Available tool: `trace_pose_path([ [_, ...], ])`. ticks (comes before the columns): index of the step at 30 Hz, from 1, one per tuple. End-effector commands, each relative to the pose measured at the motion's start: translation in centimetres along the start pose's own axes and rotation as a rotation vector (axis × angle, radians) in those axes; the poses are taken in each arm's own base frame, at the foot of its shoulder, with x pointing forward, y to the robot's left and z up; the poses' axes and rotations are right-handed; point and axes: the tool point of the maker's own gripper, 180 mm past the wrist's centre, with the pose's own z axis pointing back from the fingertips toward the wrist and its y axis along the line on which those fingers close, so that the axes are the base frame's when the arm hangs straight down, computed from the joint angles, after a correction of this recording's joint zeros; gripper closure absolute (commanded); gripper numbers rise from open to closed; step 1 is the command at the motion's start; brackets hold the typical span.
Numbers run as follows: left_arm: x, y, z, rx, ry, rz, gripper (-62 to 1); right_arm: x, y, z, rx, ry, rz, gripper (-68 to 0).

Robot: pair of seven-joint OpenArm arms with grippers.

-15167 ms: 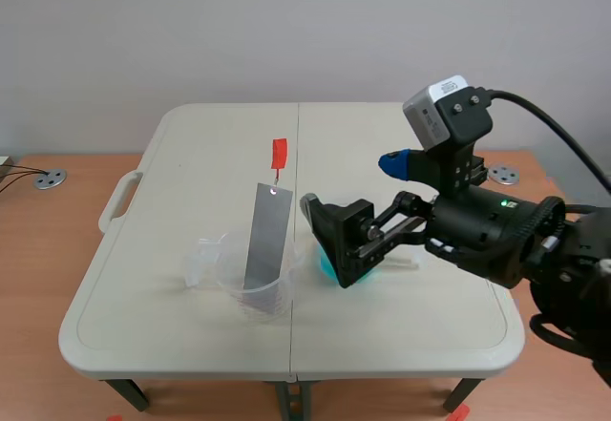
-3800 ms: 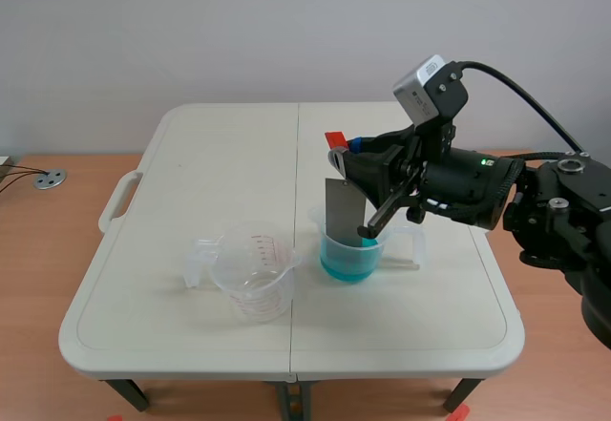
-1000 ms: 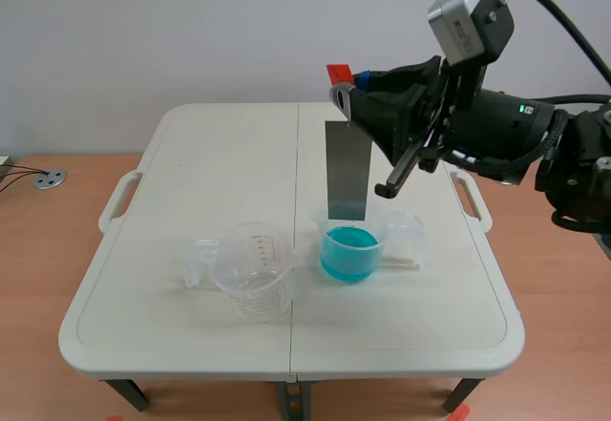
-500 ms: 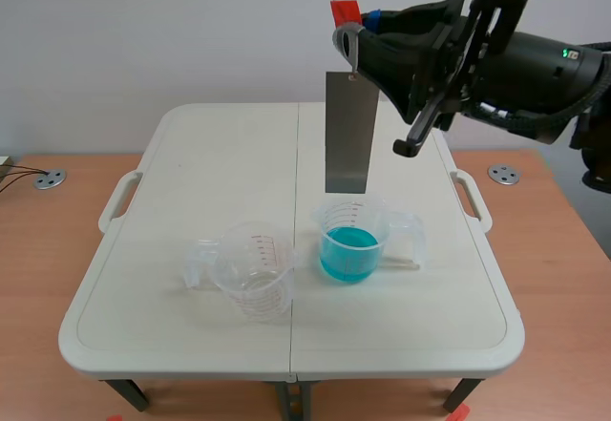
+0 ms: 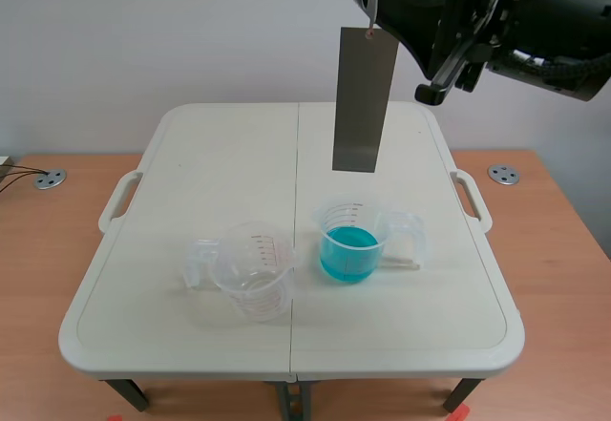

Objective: Hold the metal plate by the orange handle, dip it into the blue solution, take it out and point at it, then put the plate back in the beaker on the left.
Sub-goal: 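Raise the plate and point at it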

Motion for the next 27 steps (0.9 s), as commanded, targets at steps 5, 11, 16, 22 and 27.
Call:
trace_pose_path([
  [5, 5.5, 0.6, -2.5, -0.045, -0.155, -0.016, -2.7, 1.2, -0.3, 0.0, 0.004, -0.022, 0.015, -1.3],
  [11, 9.9, -2.4, -4.4, -0.201, -0.271, -0.002, -2.7, 1.2, -0.3, 0.0, 0.004, -0.022, 0.015, -1.3],
  [16, 13.3, -5.0, -6.2, -0.299, -0.359, -0.002, -2.7, 1.1, -0.3, 0.0, 0.004, -0.018, 0.015, -1.3],
  [22, 17.2, -6.4, -8.7, -0.32, -0.424, -0.01, -2.7, 1.1, -0.3, 0.0, 0.004, -0.014, 0.015, -1.3],
  [27, 20.7, -8.2, -10.3, -0.348, -0.491, -0.047, -2.7, 1.0, -0.3, 0.0, 0.004, -0.014, 0.015, -1.3],
])
